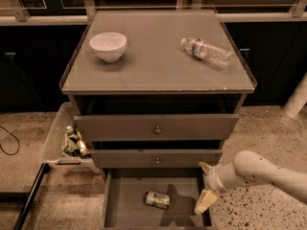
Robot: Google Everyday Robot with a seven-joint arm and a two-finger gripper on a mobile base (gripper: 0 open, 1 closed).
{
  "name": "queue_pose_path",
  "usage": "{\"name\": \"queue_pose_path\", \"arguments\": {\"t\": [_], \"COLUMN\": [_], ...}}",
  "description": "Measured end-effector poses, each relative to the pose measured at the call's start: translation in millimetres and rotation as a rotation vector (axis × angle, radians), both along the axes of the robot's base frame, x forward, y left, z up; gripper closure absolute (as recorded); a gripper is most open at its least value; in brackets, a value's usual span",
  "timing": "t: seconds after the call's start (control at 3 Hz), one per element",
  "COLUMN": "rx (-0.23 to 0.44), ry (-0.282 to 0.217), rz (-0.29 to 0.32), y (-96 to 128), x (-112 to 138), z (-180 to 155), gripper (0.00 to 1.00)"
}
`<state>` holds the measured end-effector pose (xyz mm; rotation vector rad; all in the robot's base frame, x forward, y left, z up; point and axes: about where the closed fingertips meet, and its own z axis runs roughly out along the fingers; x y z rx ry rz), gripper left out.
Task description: Pick 7up can from bottom drawer and place on counter
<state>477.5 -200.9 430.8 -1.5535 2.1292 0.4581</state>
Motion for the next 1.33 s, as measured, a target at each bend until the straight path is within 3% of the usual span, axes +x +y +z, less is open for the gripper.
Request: {"name": "queue_pose_path", "arguments": {"t": [0.33,0.67,1.33], "rx": [0.000,0.011,0.061], "ry": [0.000,0.000,-0.020], "rz": [0.000,-0.009,-0.020], "y": [0.0,5.8,23.0], "x": [0.0,-3.4,6.0], "z": [0.0,-23.7,-117.3], "gripper": [0.00,0.00,0.00]}}
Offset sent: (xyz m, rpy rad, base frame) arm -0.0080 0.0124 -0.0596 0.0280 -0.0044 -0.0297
